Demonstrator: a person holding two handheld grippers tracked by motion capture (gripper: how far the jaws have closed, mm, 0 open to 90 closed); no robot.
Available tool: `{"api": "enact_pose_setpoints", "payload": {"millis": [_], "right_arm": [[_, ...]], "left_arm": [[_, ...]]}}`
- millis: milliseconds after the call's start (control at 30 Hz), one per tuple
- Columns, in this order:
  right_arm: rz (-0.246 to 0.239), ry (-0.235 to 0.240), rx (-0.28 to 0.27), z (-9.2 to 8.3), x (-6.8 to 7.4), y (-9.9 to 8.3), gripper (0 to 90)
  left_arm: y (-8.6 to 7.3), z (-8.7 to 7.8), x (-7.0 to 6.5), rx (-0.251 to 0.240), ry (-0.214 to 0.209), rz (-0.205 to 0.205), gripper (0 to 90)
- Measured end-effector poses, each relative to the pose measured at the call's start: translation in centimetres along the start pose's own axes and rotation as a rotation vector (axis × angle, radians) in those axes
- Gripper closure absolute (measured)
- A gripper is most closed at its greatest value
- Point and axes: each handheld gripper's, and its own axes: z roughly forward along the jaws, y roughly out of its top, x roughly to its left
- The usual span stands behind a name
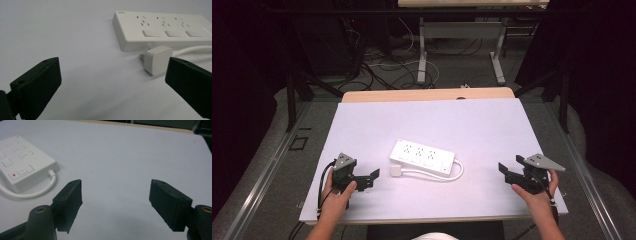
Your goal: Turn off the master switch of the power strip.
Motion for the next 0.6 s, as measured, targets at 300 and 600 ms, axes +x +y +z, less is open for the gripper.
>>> {"api": "enact_pose_setpoints", "payload": {"millis": [300,600], "right_arm": [[-0.04,0.007,0.034,1.2,0.31,-0.85,27.5],[-0.027,0.036,0.043,1.19,0.92,-0.23,35.0]], "left_arm": [[0.0,-0.04,0.01,0.002,0.003,-0.008,0.6],[-0.18,-0.22,-0.01,0.001,0.01,-0.009,0.7]]}}
